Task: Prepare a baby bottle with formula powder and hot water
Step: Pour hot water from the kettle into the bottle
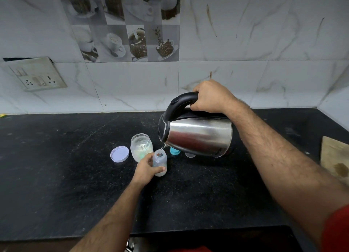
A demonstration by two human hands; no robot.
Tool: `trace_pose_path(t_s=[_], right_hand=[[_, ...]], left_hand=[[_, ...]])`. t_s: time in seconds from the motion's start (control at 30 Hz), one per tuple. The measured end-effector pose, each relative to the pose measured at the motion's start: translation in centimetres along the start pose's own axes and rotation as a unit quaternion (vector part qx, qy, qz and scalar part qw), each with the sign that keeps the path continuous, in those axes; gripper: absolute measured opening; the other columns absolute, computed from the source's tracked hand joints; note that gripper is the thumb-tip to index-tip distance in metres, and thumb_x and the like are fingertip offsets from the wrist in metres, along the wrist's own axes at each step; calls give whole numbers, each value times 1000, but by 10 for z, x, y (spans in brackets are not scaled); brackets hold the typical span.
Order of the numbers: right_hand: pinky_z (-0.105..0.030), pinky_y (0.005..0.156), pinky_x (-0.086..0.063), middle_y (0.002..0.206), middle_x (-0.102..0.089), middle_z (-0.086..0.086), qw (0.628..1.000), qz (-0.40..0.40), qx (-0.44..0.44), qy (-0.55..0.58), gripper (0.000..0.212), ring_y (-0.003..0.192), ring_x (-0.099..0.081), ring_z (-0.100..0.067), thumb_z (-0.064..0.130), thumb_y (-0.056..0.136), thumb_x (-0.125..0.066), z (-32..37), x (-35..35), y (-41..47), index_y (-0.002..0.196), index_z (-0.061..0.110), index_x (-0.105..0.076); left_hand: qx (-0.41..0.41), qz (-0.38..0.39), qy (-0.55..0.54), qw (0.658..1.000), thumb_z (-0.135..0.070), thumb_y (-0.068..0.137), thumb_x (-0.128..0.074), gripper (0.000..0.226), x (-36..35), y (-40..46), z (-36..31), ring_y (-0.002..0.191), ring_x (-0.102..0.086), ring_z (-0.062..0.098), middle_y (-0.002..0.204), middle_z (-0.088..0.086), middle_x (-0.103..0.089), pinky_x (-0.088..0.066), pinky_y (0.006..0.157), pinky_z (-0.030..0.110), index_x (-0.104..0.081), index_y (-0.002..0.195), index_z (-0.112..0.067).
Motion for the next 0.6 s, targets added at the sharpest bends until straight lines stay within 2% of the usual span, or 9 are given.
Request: trace_pose_path(t_s=[0.27,0.47,0.6], right_hand=[[-24,46,-29,50,-51,4,1000,0,3,3,18,47,-47,-16,27,65,-69,2,5,2,57,20,-55],[-23,47,-29,50,-52,4,1000,-2,1,3,17,48,-49,-16,27,65,-69,3,8,3,58,20,-56],[-23,46,-29,50,-53,4,1000,2,-1,6,15,47,-49,-15,26,66,-70,4,9,4,59,20,-57]], left_hand=[[4,-5,2,1000,-2,73,-84,57,0,2,2,110,-65,17,119,0,-69,-49,101,36,-61,123,-15],[9,-3,2,1000,-3,73,-85,58,-1,4,2,111,-64,17,120,0,-69,-49,101,35,-60,125,-14],[10,0,2,1000,-4,73,-85,57,-1,5,1,109,-63,14,119,-2,-68,-48,94,28,-60,122,-18]])
Point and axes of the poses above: each hand's wrist, its own y-axis towards the middle knuckle, its own x-axis out of the back of the hand, z = x × y, the point moved 2 cm from there along y, towards the middle knuckle
